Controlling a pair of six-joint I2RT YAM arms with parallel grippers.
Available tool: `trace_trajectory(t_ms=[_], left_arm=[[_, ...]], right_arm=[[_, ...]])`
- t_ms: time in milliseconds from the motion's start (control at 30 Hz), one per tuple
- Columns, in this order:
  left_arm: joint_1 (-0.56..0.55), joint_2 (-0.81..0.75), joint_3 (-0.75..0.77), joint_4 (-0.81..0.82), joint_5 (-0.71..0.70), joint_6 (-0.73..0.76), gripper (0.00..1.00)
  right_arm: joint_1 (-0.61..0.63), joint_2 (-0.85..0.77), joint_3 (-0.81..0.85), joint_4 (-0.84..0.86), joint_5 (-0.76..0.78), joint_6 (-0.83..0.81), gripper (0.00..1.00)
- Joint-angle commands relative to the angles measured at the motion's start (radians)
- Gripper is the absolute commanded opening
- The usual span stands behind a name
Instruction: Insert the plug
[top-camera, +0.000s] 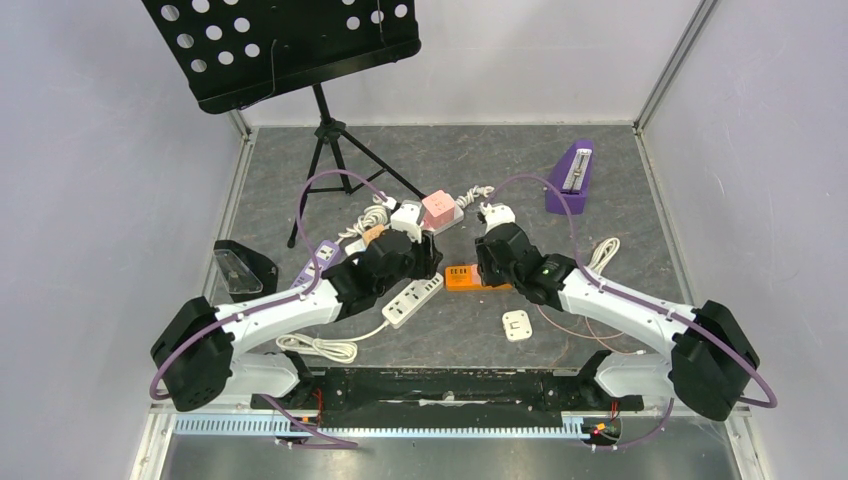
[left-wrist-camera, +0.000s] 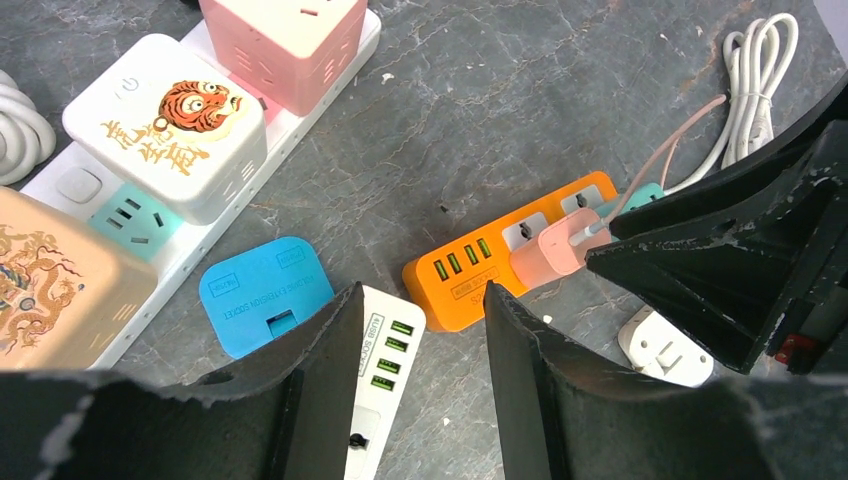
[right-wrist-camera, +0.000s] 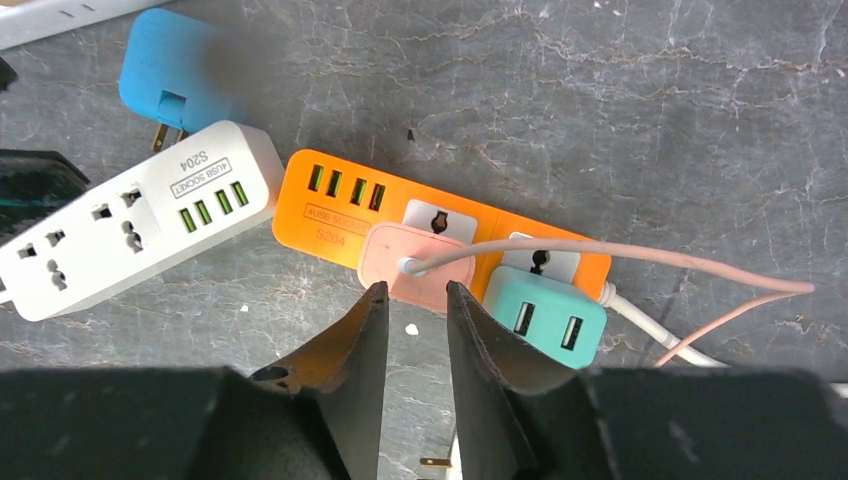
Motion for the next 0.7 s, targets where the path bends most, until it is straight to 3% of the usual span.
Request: trace_trajectory(t_ms=[0,500,667], left_arm=[[0.010,-0.031,-0.016,0.013,-0.024,-0.040,0.54],[0.025,-0.032,-0.021,0.014,-0.004,-0.040,0.54],[0.028,-0.039,-0.020,0.013,-0.002,-0.041,0.54]], right_arm=[[0.006,0.005,-0.021,0.037,0.023,0.015,0.28],[0.029,0.002,-0.133,0.037,0.025,0.025,0.22],[0.030,-0.032,-0.089,0.018,0.071,0.036,0.25]])
